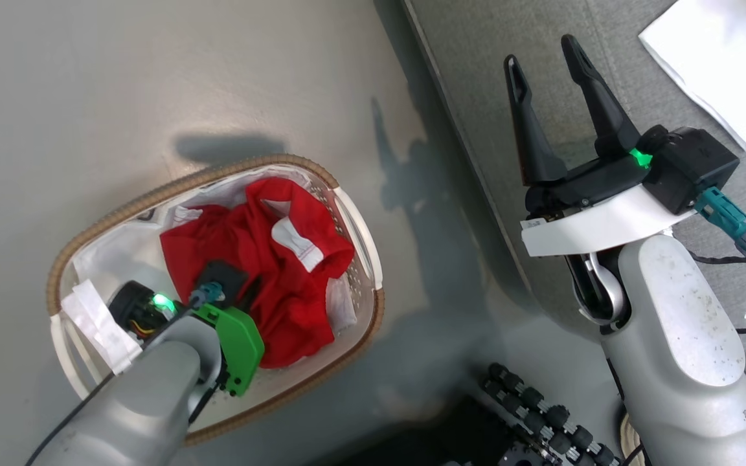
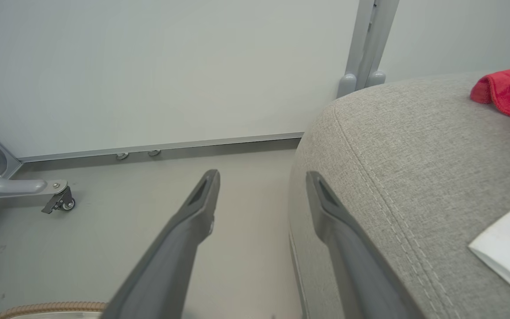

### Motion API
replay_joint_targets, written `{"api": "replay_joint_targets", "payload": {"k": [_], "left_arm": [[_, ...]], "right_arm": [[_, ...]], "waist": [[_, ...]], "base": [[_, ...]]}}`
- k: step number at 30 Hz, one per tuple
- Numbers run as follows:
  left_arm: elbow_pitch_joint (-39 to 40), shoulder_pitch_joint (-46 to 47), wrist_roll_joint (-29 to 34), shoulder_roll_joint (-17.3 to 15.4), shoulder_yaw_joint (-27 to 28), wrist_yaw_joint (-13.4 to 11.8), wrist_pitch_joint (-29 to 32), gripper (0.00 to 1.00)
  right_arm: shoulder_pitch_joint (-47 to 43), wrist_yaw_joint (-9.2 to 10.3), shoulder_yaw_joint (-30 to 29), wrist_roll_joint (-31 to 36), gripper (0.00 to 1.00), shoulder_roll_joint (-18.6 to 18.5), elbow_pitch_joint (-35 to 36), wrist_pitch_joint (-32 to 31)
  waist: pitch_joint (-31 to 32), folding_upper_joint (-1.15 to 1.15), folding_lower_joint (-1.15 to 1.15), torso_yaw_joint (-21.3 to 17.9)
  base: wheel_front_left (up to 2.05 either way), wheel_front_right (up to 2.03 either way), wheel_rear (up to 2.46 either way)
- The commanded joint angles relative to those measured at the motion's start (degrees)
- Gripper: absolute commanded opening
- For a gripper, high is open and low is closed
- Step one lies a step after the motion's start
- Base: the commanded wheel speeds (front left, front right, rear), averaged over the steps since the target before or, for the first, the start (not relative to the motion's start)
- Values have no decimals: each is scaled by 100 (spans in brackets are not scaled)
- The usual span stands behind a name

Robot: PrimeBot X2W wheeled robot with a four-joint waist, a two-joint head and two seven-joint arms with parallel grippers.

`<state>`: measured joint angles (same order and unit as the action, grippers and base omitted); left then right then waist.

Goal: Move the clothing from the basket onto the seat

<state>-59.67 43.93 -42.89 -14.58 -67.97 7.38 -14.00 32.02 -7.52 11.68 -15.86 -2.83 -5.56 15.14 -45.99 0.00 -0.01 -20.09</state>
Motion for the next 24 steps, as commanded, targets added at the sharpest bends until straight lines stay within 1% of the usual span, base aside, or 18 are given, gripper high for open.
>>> {"api": "replay_joint_targets", "payload": {"k": [1,6,11,16,24], "left_arm": [[35,-116,-80,43,-60,18,-38,0],[143,-359,-289,233,-153,18,-110,0],[376,-667,-498,401,86,18,-118,0],[687,-1033,-312,459,559,18,-113,0],[1282,-1698,269,565,1405,18,-115,0]], "right_arm": [[-108,6,-59,33,100,-19,-63,2],[-295,6,-201,167,100,-20,-333,2],[-643,6,-274,324,100,-20,-578,2],[-981,6,-284,481,100,-21,-783,1],[-1563,6,-350,557,100,-25,-1075,2]], "waist": [[465,0,1,187],[1118,0,1,449],[1805,0,1,754],[2370,0,1,1019],[3175,0,1,1387]], "base": [[0,0,0],[0,0,0],[0,0,0],[0,0,0],[0,0,0]]}}
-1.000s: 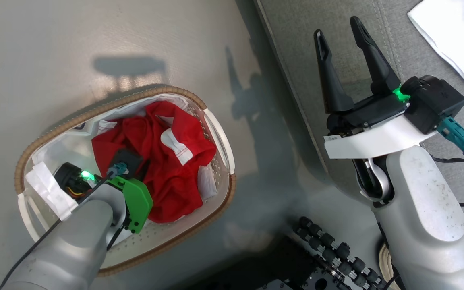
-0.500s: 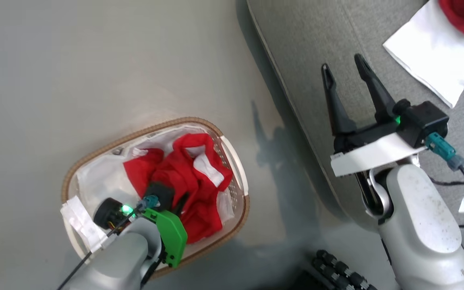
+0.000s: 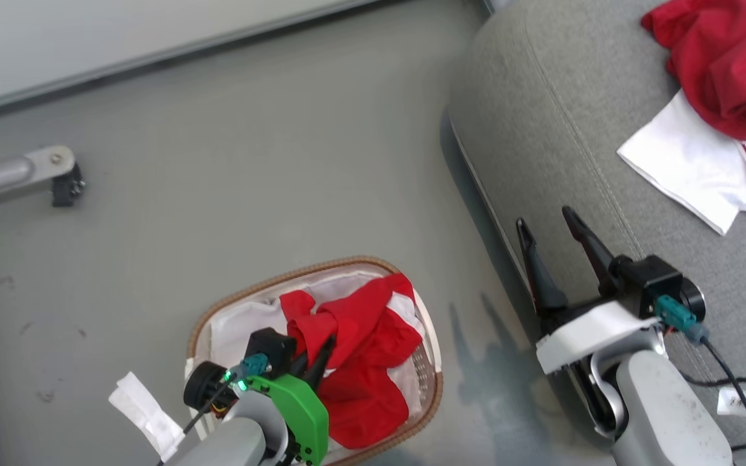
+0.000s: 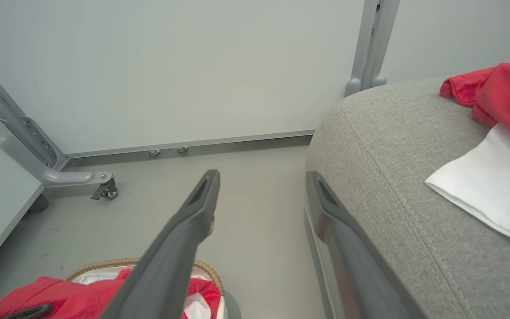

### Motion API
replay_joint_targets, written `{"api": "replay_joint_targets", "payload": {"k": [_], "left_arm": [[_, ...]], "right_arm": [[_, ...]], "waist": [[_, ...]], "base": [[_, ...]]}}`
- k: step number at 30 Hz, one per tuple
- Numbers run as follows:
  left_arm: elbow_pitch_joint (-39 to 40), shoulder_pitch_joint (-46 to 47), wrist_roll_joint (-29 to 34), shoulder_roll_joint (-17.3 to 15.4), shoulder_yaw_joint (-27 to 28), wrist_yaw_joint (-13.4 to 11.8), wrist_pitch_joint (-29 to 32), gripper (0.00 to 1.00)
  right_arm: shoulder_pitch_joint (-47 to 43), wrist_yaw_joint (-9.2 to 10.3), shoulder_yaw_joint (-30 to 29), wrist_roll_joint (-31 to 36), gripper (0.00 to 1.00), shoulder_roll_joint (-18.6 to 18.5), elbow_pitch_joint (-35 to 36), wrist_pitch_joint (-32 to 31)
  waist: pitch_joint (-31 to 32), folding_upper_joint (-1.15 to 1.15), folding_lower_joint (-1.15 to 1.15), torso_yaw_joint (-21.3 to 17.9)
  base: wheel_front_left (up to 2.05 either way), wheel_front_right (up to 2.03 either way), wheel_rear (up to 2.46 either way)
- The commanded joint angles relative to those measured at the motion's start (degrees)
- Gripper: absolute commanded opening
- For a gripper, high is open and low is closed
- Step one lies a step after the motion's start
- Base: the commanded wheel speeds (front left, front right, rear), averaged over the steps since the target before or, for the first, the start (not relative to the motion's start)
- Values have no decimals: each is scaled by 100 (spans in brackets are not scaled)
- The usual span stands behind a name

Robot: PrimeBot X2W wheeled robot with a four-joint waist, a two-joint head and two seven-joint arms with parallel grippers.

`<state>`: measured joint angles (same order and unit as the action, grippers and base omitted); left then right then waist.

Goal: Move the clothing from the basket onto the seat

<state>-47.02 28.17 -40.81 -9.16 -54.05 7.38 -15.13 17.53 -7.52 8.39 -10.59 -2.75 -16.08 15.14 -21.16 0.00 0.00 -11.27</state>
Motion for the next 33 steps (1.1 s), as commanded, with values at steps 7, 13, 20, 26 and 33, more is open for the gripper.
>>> {"api": "replay_joint_targets", "payload": {"k": [7,13,20,26,33], "left_arm": [[858,-629,600,77,871,18,-1,0],[2027,-878,1179,167,1568,18,-1,0],[3243,-822,1542,251,2037,18,-2,0],[3843,-532,1639,302,2237,18,-2,0],[4179,-281,1667,321,2277,18,-2,0]], "right_arm": [[-591,6,-131,3,100,-30,-146,1],[-908,6,-247,71,100,-29,-181,1],[-1112,6,-250,86,100,-29,-283,1],[-1279,6,-117,74,100,-27,-360,1],[-1362,6,161,115,100,-29,-415,1]], "waist": [[1247,0,0,742],[1502,0,0,898],[1704,0,0,1012],[1882,0,0,1097],[1986,0,0,1141]], "base": [[0,0,0],[0,0,0],[0,0,0],[0,0,0],[0,0,0]]}}
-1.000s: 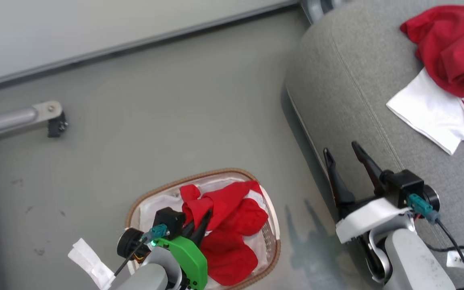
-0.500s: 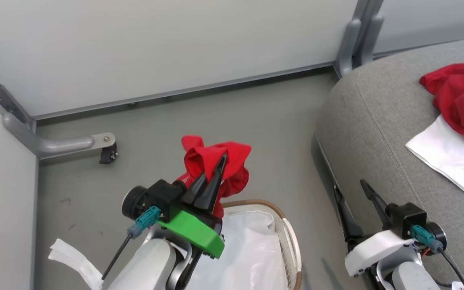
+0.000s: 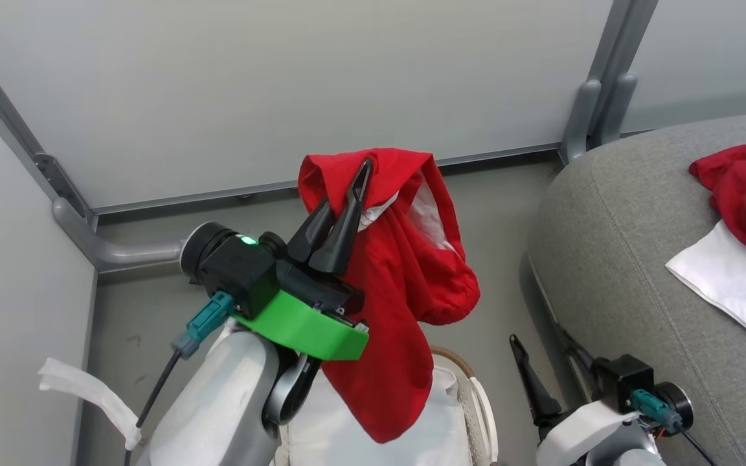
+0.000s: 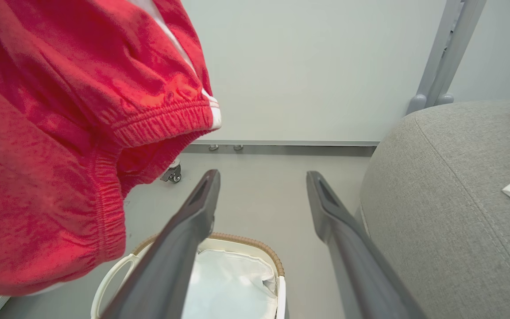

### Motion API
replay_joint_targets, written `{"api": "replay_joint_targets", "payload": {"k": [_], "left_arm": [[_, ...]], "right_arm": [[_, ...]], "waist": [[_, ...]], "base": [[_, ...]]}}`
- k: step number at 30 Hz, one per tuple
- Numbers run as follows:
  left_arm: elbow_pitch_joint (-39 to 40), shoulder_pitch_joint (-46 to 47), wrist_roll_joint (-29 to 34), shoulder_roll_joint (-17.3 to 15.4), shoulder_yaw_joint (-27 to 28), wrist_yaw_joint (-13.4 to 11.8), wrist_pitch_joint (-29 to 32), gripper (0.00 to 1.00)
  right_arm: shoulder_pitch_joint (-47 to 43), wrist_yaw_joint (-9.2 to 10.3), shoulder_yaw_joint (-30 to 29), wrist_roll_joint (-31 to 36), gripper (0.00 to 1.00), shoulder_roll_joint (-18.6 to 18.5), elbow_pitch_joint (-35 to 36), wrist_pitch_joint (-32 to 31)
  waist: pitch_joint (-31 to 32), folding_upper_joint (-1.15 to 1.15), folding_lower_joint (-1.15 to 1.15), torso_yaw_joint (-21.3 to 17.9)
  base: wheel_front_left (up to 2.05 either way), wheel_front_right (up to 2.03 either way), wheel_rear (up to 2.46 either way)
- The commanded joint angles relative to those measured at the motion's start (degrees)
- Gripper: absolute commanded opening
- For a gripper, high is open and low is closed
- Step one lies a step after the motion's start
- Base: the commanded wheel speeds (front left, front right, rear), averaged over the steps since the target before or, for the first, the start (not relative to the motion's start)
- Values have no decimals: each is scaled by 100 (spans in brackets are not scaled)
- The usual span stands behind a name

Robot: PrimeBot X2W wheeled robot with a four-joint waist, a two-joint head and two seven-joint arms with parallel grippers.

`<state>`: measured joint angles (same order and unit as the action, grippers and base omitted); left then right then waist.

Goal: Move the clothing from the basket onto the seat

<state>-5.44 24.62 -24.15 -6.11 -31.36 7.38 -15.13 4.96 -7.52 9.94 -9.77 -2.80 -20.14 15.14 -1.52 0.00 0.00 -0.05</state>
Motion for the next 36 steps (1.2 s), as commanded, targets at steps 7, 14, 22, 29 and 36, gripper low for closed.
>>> {"api": "replay_joint_targets", "payload": {"k": [7,14,22,29,36], "left_arm": [[177,90,-21,67,-155,18,-2,0],[230,143,-37,87,-261,18,-2,0],[211,194,-67,138,-376,18,-2,0],[187,227,-146,191,-553,18,-3,0],[111,202,-176,217,-575,18,-2,0]], "right_arm": [[5,6,953,-18,100,-26,169,1],[582,6,2027,-356,100,-86,508,1],[1221,6,2178,-294,100,-40,468,1],[1522,6,2524,-614,0,-29,226,1],[1592,6,2582,-764,0,-25,139,1]], "waist": [[36,0,0,105],[-58,0,0,217],[-135,0,0,352],[-164,0,0,465],[-158,0,0,499]], "base": [[0,0,0],[0,0,0],[0,0,0],[0,0,0],[0,0,0]]}}
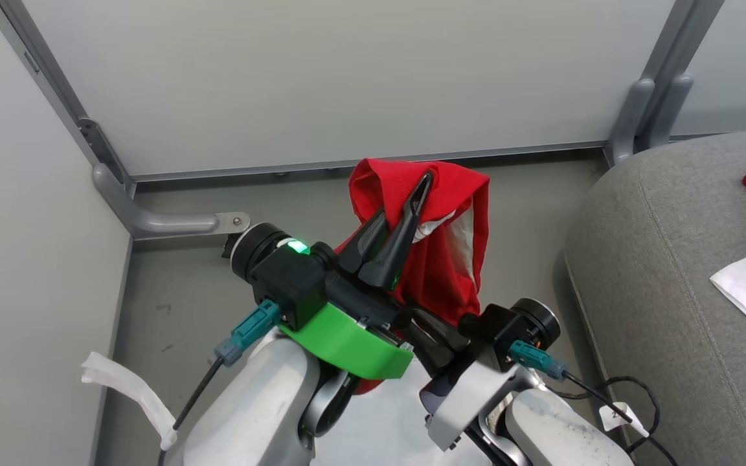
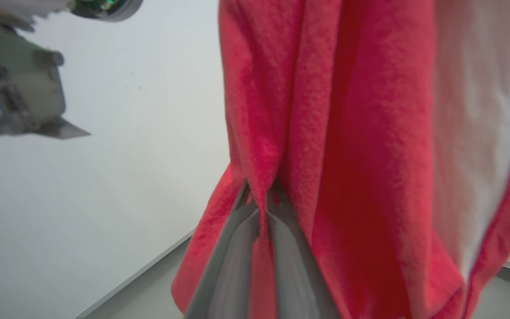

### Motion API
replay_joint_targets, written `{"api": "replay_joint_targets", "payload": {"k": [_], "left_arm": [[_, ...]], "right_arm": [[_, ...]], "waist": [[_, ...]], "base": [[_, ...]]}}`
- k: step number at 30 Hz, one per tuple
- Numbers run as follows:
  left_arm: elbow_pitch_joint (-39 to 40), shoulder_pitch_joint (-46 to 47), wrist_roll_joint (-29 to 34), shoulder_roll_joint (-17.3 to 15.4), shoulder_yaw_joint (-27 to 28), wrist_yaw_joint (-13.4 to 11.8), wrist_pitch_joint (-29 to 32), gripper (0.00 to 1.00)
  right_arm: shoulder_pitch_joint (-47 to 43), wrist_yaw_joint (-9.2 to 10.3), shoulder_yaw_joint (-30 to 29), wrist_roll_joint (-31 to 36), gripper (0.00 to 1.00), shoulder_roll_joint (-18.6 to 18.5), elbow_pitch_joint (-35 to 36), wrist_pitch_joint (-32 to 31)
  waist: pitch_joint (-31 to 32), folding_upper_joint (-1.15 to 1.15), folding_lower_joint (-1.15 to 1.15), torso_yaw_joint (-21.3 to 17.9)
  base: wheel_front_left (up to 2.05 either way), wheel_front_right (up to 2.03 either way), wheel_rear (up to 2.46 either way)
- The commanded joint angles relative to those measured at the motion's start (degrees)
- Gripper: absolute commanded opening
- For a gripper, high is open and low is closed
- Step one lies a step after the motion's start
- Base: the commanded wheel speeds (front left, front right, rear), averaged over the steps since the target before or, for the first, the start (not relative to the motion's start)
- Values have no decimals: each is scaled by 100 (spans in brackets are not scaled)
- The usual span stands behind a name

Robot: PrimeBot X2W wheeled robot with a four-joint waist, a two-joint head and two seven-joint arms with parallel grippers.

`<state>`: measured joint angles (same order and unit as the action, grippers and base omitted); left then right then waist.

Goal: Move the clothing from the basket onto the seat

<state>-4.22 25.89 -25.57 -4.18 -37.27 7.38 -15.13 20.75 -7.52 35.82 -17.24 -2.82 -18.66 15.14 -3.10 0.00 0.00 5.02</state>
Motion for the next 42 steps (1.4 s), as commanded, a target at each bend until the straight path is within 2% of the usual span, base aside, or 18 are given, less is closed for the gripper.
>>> {"api": "replay_joint_targets", "payload": {"k": [1,2,3,4,9,15,22,31,35,42], "left_arm": [[-18,68,-29,24,30,18,-2,0],[-30,49,-12,28,75,18,-2,0],[-53,17,-8,29,102,18,-2,7],[-72,-11,6,30,112,18,-2,100],[-136,-151,202,-9,276,-9,1,100],[-291,-331,391,-116,452,-11,1,100],[-398,-657,588,-239,695,4,2,100],[-189,-1252,803,-291,1330,12,1,100],[-123,-1359,907,-260,1249,18,1,100],[-197,-1306,768,-475,991,19,1,100]], "right_arm": [[5,6,-20,-16,0,-22,-8,1],[-9,6,-39,-10,0,-23,13,1],[-23,6,-52,8,0,-23,28,1],[-52,6,-79,23,0,-23,46,1],[-205,6,-222,86,0,-23,164,1],[-392,6,-376,174,0,-19,408,1],[-614,6,-601,127,0,-14,603,1],[-722,6,-780,232,0,-15,804,2],[-832,6,-1189,429,0,-12,1022,2],[-573,6,-2013,789,0,-37,1451,2]], "waist": [[0,0,0,-15],[0,0,0,-37],[1,0,0,-58],[5,0,0,-91],[-4,0,0,-362],[-44,0,0,-955],[-70,0,0,-2018],[-175,0,0,-3443],[-388,0,0,-3595],[-701,0,0,-3671]], "base": [[0,0,0],[0,0,0],[0,0,0],[0,0,0],[0,0,0],[0,0,0],[0,0,0],[0,0,0],[0,0,0],[0,0,0]]}}
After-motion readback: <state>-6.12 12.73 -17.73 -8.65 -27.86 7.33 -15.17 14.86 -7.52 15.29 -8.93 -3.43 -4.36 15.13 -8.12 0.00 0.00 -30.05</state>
